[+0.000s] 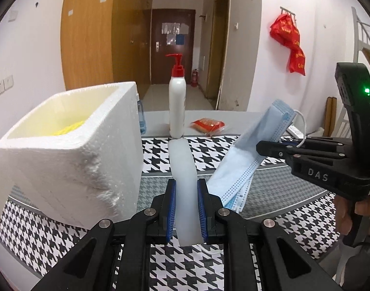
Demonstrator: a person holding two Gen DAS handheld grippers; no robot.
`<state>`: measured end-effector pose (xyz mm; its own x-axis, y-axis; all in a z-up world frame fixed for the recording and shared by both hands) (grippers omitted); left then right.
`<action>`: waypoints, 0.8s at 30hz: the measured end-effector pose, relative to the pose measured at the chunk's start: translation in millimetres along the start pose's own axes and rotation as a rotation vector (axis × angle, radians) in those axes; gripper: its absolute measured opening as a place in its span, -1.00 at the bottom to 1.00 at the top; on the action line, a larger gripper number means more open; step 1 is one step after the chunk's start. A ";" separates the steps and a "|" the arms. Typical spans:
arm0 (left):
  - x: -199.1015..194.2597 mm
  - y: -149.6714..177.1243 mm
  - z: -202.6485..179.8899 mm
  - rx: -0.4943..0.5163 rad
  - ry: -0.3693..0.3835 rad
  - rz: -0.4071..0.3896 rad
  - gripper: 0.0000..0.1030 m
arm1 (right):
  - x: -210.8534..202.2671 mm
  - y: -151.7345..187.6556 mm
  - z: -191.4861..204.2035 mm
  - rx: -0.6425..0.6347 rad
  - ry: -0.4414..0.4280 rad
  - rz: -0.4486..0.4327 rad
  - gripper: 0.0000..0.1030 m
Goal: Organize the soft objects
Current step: 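Lift the white foam stick and blue face mask and carry both toward the foam box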
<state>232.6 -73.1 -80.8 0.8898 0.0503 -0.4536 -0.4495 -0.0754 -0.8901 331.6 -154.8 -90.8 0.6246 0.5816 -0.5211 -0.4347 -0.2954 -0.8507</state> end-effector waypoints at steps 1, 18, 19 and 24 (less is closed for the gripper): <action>-2.3 -0.4 -0.8 0.005 0.006 -0.006 -0.65 | -4.1 -0.1 -0.3 0.003 0.000 -0.008 -0.84; -29.6 -18.3 0.3 0.067 0.072 -0.113 -0.65 | -43.3 -5.6 -1.3 0.061 0.050 -0.110 -0.84; -34.3 -19.6 2.4 0.071 0.074 -0.125 -0.65 | -45.1 -5.3 -0.1 0.057 0.055 -0.112 -0.84; -46.9 -23.3 10.3 0.089 0.091 -0.160 -0.65 | -50.4 -6.6 11.2 0.053 0.065 -0.137 -0.84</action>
<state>200.5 -63.5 -39.2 0.9520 -0.0361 -0.3041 -0.3038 0.0145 -0.9526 295.7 -173.7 -58.2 0.7200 0.5631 -0.4056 -0.3756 -0.1753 -0.9101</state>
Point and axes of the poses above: each gripper's, at about its wrist camera, not at the fingertips, and x roughly the way its jaws point, z to its left, y to its underside, the point moved 7 cm from there along x, roughly the way its jaws point, and after that the axes turned 9 degrees about -z, right-handed, at the moved point
